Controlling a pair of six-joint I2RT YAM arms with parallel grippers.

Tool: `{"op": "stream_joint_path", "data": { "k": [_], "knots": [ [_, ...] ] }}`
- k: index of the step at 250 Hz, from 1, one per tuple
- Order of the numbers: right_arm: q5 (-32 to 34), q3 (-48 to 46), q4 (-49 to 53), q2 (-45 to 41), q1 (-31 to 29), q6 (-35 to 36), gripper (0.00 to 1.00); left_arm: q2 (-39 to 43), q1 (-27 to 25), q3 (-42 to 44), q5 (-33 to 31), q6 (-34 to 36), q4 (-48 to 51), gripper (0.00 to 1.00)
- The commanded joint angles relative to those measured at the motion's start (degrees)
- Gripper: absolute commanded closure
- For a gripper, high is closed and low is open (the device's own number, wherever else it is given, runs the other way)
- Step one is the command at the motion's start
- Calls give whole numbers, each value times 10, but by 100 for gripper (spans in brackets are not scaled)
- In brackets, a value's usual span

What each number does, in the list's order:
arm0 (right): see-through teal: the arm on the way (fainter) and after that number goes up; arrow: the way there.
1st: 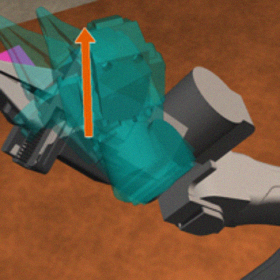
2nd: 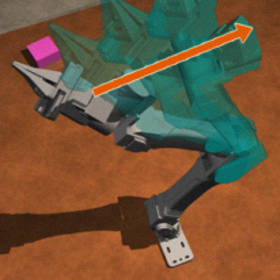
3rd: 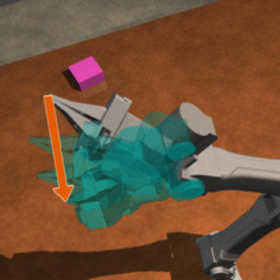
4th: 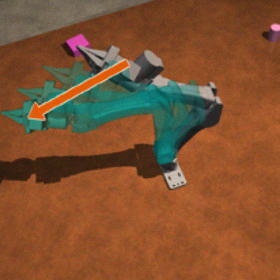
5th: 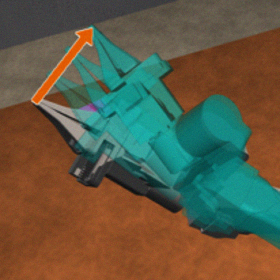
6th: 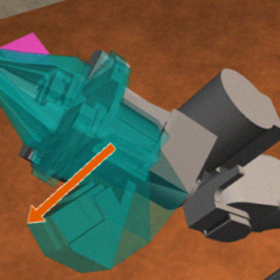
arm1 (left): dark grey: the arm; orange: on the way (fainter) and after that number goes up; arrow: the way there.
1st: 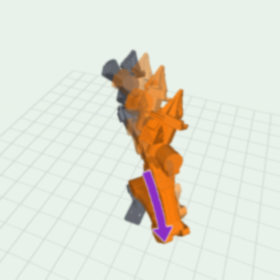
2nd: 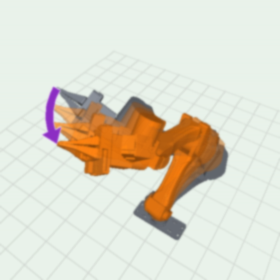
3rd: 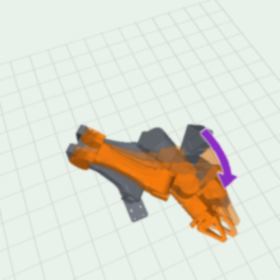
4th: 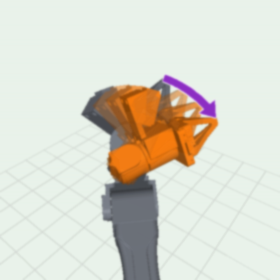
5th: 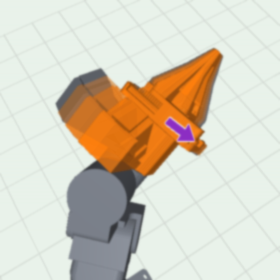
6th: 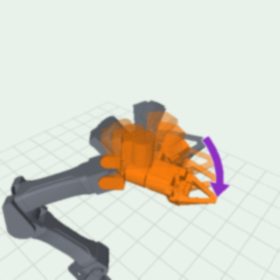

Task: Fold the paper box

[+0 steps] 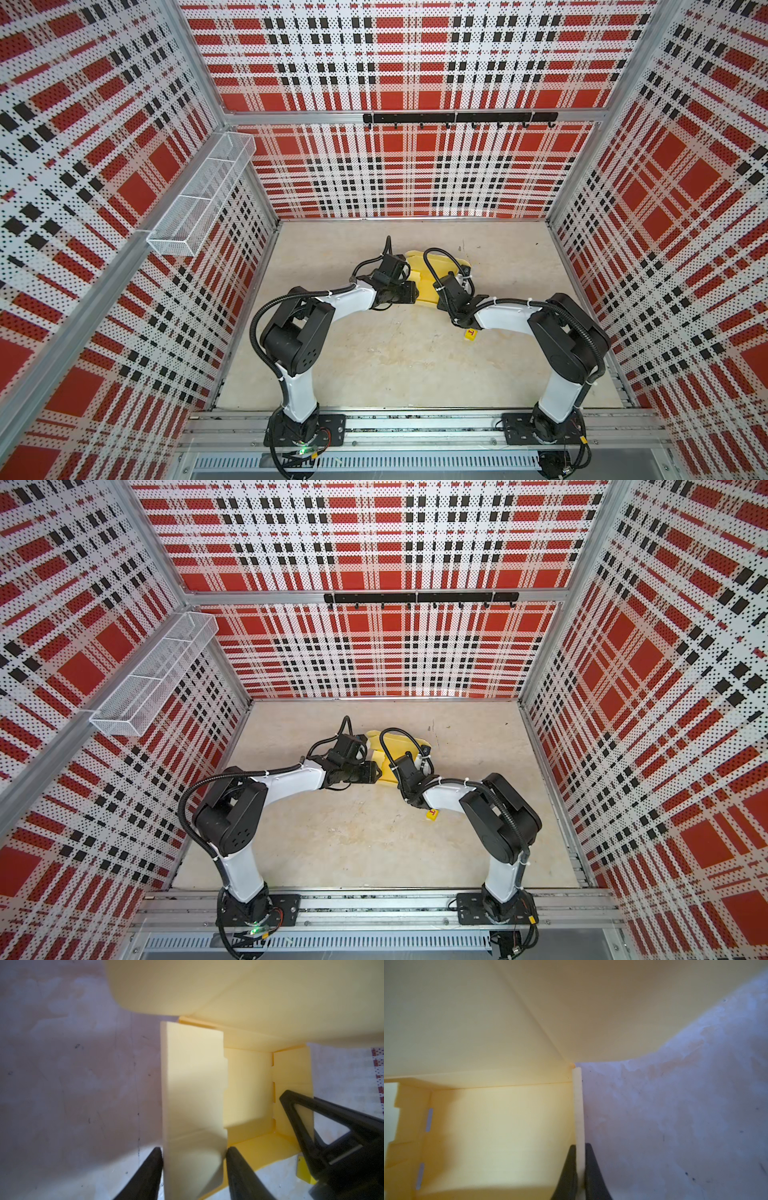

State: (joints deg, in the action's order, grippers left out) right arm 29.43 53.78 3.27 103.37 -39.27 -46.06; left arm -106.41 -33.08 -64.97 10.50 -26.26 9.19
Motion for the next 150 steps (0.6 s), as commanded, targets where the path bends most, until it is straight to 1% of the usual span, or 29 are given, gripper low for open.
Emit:
{"op": "stream_joint_path", "data": {
  "k": [1,12,36,67,150],
  "knots": [
    [-8,19,-27,16,-4,-10,100,-6,-4,-19,18,7,-4,47],
    [-10,18,-28,19,-4,-10,100,-6,-6,-19,24,7,-4,46],
    [-12,18,-30,23,-4,-10,100,-3,-7,-22,37,2,-4,41],
    [-13,19,-31,26,-4,-8,100,4,-5,-31,50,3,1,37],
    [-14,16,-33,28,-4,-4,100,27,23,-16,80,7,-16,36]
  ]
}}
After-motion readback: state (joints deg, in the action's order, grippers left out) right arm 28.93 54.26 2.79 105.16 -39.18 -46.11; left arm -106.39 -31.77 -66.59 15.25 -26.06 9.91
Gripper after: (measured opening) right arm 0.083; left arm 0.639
